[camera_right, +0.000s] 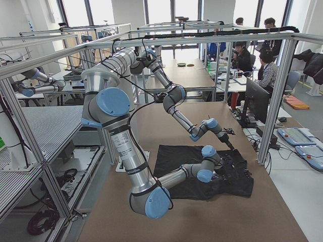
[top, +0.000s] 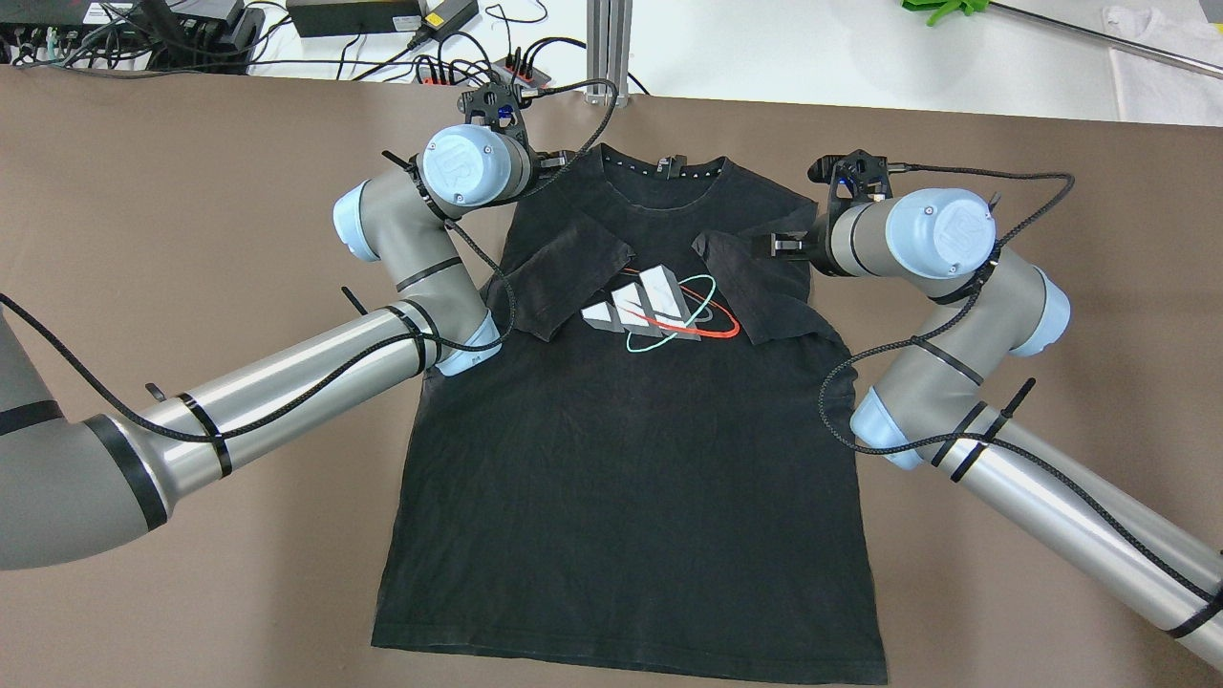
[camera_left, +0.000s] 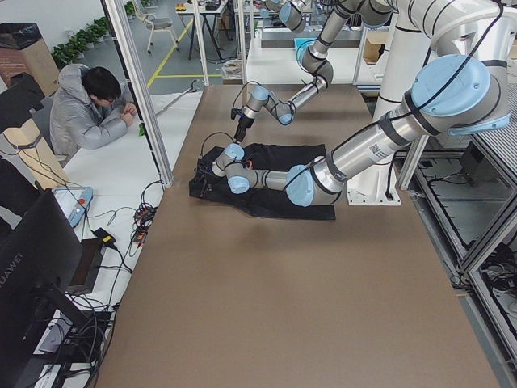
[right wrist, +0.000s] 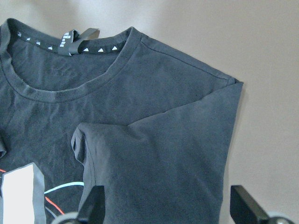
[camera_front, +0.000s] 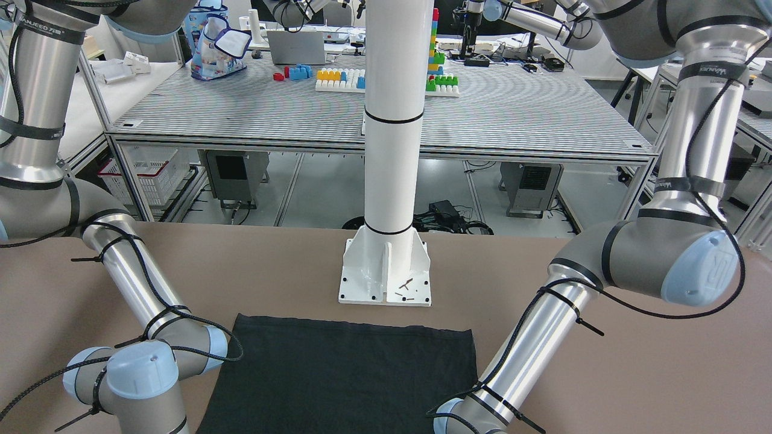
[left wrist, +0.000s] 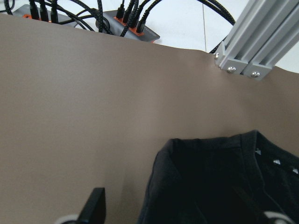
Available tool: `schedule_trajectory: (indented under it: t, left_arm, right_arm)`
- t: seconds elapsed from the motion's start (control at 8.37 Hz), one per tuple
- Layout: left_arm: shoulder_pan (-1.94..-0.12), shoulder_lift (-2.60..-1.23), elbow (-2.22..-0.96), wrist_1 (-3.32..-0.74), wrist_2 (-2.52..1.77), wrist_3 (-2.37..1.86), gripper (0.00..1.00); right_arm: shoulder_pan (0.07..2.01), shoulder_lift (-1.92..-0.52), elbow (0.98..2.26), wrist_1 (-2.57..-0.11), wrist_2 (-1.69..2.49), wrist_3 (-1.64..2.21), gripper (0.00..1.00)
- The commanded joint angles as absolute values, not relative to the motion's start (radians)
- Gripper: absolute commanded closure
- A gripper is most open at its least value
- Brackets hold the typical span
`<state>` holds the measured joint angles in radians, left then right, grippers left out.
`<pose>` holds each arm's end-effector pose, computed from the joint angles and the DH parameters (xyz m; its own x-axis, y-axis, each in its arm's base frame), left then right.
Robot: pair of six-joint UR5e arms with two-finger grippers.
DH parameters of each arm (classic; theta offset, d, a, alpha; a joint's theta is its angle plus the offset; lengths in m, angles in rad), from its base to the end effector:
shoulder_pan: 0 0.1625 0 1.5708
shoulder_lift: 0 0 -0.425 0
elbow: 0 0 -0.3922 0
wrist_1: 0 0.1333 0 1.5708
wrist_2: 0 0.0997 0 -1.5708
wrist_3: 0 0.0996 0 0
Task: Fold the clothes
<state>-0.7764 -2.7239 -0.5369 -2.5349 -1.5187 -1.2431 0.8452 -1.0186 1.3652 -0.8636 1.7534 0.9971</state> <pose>0.5539 -0.7382 0.2468 0.5522 -0.0918 -0.8286 0.5860 0.7497 0.3075 -0.3957 -0.6198 0.3528 0.6179 -0.1077 0.7788 -0.3519 0.8480 0.3964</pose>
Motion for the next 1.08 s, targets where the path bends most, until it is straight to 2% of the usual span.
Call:
schedule_trajectory:
  t: [0.0, 0.12, 0.36, 0.48, 0.96]
  left_arm:
    - [-0.769, -2.729, -0.526, -2.545, -1.523, -1.244, 0.18]
    - [-0.765, -2.729, -0.526, -2.545, -1.523, -1.244, 0.46]
    - [-0.765, -2.729, -0.526, -2.546, -1.525, -1.244, 0.9]
    - [-0.767, -2.729, -0.528, -2.548, -1.526, -1.244, 1.0]
    - [-0.796, -2.726, -0.529, -2.551, -1.529, -1.241, 1.0]
  right_arm:
    - [0.845, -1.019, 1.362, -0.864, 1.753, 0.997, 0.06]
    - [0.845, -1.019, 1.362, -0.864, 1.752, 0.997, 0.06]
    - [0.845, -1.019, 1.362, -0.864, 1.752, 0.997, 0.06]
    - [0.845, -1.019, 1.362, -0.864, 1.752, 0.997, 0.06]
    - [0.844, -1.02, 1.361, -0.864, 1.732, 0.997, 0.06]
